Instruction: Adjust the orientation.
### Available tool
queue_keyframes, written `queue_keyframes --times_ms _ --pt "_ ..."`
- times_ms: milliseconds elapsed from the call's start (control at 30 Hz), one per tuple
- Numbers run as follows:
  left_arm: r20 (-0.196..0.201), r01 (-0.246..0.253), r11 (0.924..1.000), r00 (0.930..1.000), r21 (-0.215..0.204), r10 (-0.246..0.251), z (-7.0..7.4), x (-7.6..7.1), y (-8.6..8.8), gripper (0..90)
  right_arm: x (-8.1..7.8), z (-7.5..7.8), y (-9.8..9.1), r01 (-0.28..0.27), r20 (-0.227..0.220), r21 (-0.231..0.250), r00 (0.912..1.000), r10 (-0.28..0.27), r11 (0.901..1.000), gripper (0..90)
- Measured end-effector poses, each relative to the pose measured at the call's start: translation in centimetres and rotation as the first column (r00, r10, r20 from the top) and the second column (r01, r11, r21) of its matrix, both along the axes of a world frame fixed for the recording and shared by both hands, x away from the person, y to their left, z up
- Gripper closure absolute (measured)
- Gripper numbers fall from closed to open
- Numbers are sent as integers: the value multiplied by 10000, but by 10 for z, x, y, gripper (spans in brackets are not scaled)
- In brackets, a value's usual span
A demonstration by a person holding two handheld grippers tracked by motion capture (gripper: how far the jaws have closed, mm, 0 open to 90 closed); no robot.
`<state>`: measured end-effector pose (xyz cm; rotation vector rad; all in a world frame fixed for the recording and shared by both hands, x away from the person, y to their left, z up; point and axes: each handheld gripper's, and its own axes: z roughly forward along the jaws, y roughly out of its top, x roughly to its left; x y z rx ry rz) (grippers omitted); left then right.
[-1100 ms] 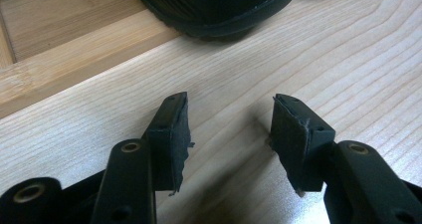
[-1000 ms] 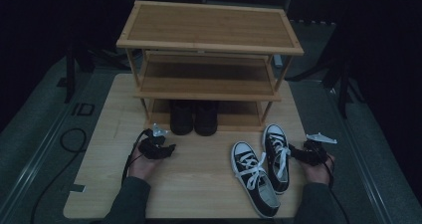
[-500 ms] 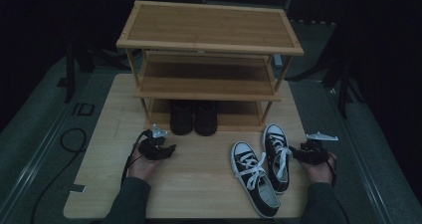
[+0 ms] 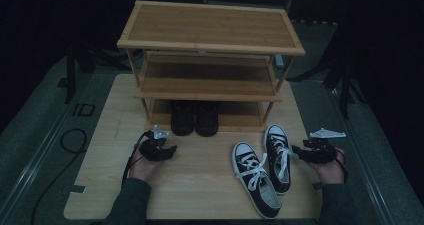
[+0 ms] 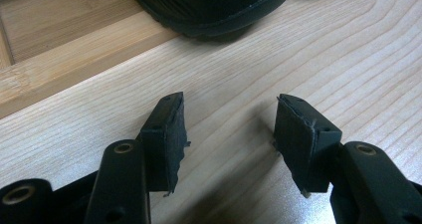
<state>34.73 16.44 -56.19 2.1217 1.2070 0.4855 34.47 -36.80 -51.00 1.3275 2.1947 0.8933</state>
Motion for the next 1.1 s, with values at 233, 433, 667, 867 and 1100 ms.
queue_keyframes --times_ms 233,433,667,867,1100 --pt "22 -9 10000 10000 -42 9 0 0 0 461 -6 15 2 -473 85 110 9988 472 9988 434" --pt "39 -23 10000 10000 -48 23 0 0 0 459 -10 25 8 -1006 20 65 9949 1006 9949 435" --pt "59 -29 10000 10000 -59 30 -1 -1 0 457 -19 36 21 -1786 -30 -642 9839 1787 9818 437" --pt "67 -29 10000 10000 -56 29 -1 -1 0 454 -22 39 25 -2032 -129 -711 9791 2028 9766 435" --pt "70 -48 10000 10000 -57 49 -1 -1 -1 450 -26 43 32 -2433 -233 -683 9699 2422 9676 436"
